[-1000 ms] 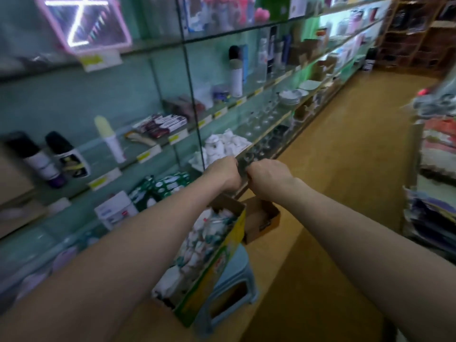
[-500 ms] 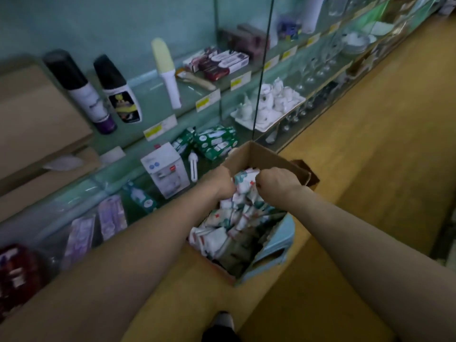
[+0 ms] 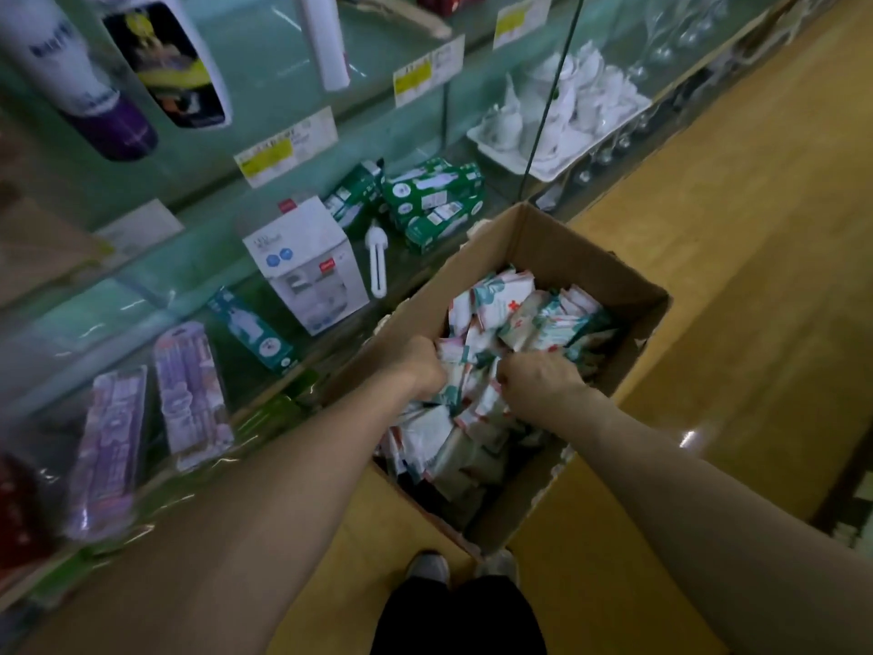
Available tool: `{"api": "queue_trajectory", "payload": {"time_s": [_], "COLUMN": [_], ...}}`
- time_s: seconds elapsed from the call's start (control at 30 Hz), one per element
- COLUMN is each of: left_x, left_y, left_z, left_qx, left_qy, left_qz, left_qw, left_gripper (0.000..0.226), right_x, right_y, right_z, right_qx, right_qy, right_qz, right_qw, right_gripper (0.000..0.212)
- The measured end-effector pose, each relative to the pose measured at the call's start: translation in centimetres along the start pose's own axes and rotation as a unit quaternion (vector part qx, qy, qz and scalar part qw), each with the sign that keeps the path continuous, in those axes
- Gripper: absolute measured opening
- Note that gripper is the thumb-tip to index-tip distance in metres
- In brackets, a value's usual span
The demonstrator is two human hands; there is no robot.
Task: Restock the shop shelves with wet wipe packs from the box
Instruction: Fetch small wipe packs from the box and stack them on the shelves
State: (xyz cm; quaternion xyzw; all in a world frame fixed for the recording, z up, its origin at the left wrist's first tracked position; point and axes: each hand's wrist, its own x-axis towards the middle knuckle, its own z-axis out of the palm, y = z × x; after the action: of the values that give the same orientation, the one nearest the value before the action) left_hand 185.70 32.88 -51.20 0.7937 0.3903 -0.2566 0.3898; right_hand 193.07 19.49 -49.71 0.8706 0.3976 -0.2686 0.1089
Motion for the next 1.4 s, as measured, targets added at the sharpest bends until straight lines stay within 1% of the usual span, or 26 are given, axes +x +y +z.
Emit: {"api": "queue_trajectory", "payload": {"time_s": [0.07, 0.1, 0.13, 0.23, 0.3, 0.43, 0.5, 0.6, 0.73, 0.8, 0.83, 0.87, 0.93, 1.0, 1.03, 1.07, 1.1, 1.13, 1.17, 1.2, 1.27, 1.3, 1.33, 1.37, 1.4], "left_x": [1.2, 2.0, 2.7, 4.7, 5.6, 7.1, 7.6, 7.9, 8.1, 8.4, 8.5, 8.6, 8.8, 9.1, 9.1, 9.2, 9.2, 9.4, 9.4, 9.4, 9.4, 9.5, 9.6, 9.7, 9.7], "left_y": [-0.8, -1.2, -1.6, -2.8, -3.3, -4.5, -5.0, -6.0, -6.5, -6.5, -6.5, -6.6, -6.6, -6.7, -6.6, -6.6, -6.5, -6.5, -6.4, -6.3, -6.2, -6.3, -6.3, -6.1, -6.1], "left_z": [0.7, 1.2, 1.6, 2.9, 3.5, 4.6, 5.0, 5.6, 6.4, 6.7, 6.8, 6.8, 6.8, 6.7, 6.6, 6.5, 6.4, 6.2, 5.9, 5.6, 5.3, 5.3, 5.4, 5.5, 5.6], "left_qx": [-0.016, -0.024, -0.034, -0.058, -0.071, -0.09, -0.101, -0.114, -0.115, -0.12, -0.123, -0.126, -0.148, -0.212, -0.255, -0.307, -0.366, -0.425, -0.483, -0.532, -0.596, -0.608, -0.61, -0.608, -0.606], "left_qy": [0.002, 0.008, 0.011, 0.018, 0.029, 0.052, 0.059, 0.059, 0.043, 0.039, 0.035, 0.033, 0.035, 0.058, 0.066, 0.07, 0.057, 0.026, -0.014, -0.043, -0.07, -0.069, -0.061, -0.052, -0.041], "left_qz": [-0.01, -0.016, -0.019, -0.04, -0.046, -0.076, -0.086, -0.084, -0.08, -0.074, -0.07, -0.067, -0.079, -0.104, -0.123, -0.144, -0.164, -0.182, -0.191, -0.194, -0.188, -0.183, -0.177, -0.168, -0.159], "left_qw": [1.0, 1.0, 0.999, 0.997, 0.996, 0.992, 0.989, 0.988, 0.989, 0.989, 0.989, 0.989, 0.985, 0.97, 0.957, 0.938, 0.914, 0.886, 0.855, 0.823, 0.777, 0.769, 0.77, 0.774, 0.779], "left_gripper": [0.01, 0.006, 0.007, 0.027, 0.031, 0.045, 0.048, 0.049, 0.047, 0.046, 0.046, 0.047, 0.047, 0.052, 0.056, 0.063, 0.068, 0.067, 0.058, 0.046, 0.025, 0.018, 0.014, 0.014, 0.015], "right_x": [1.4, 2.4, 3.3, 6.1, 7.7, 10.1, 11.1, 12.2, 13.6, 14.3, 14.6, 14.8, 15.2, 15.4, 15.3, 15.3, 15.2, 15.0, 14.8, 14.5, 13.9, 14.2, 14.6, 15.1, 15.8], "right_y": [-0.5, -0.8, -1.2, -2.2, -2.7, -3.3, -3.5, -3.5, -3.5, -3.8, -3.9, -3.9, -3.5, -2.5, -1.9, -1.3, -0.9, -0.6, -0.6, -0.8, -1.5, -1.2, -1.0, -0.7, -0.1], "right_z": [1.4, 2.2, 2.9, 5.3, 6.7, 8.9, 9.9, 10.6, 11.1, 11.4, 11.6, 11.8, 11.7, 11.0, 10.3, 9.7, 9.1, 8.3, 7.7, 7.1, 5.7, 6.2, 6.5, 6.7, 6.9], "right_qx": [0.008, 0.015, 0.022, 0.05, 0.068, 0.115, 0.168, 0.27, 0.408, 0.457, 0.473, 0.476, 0.475, 0.515, 0.528, 0.541, 0.563, 0.587, 0.603, 0.59, 0.464, 0.367, 0.343, 0.361, 0.345], "right_qy": [-0.02, -0.029, -0.034, -0.049, -0.056, -0.065, -0.07, -0.092, -0.098, -0.091, -0.091, -0.092, -0.094, -0.103, -0.11, -0.117, -0.115, -0.114, -0.107, -0.099, -0.117, -0.095, -0.077, -0.055, -0.028], "right_qz": [-0.021, -0.032, -0.04, -0.045, -0.038, 0.003, 0.035, 0.091, 0.15, 0.181, 0.19, 0.19, 0.19, 0.199, 0.199, 0.197, 0.198, 0.196, 0.196, 0.178, 0.139, 0.109, 0.105, 0.117, 0.115], "right_qw": [1.0, 0.999, 0.998, 0.997, 0.995, 0.991, 0.983, 0.954, 0.895, 0.866, 0.856, 0.854, 0.854, 0.827, 0.818, 0.809, 0.794, 0.777, 0.766, 0.781, 0.867, 0.919, 0.93, 0.924, 0.931], "right_gripper": [0.028, 0.029, 0.03, 0.032, 0.033, 0.028, 0.033, 0.054, 0.064, 0.073, 0.074, 0.068, 0.04, 0.013, 0.011, 0.014, 0.016, 0.018, 0.02, 0.021, 0.02, 0.023, 0.026, 0.029, 0.03]}}
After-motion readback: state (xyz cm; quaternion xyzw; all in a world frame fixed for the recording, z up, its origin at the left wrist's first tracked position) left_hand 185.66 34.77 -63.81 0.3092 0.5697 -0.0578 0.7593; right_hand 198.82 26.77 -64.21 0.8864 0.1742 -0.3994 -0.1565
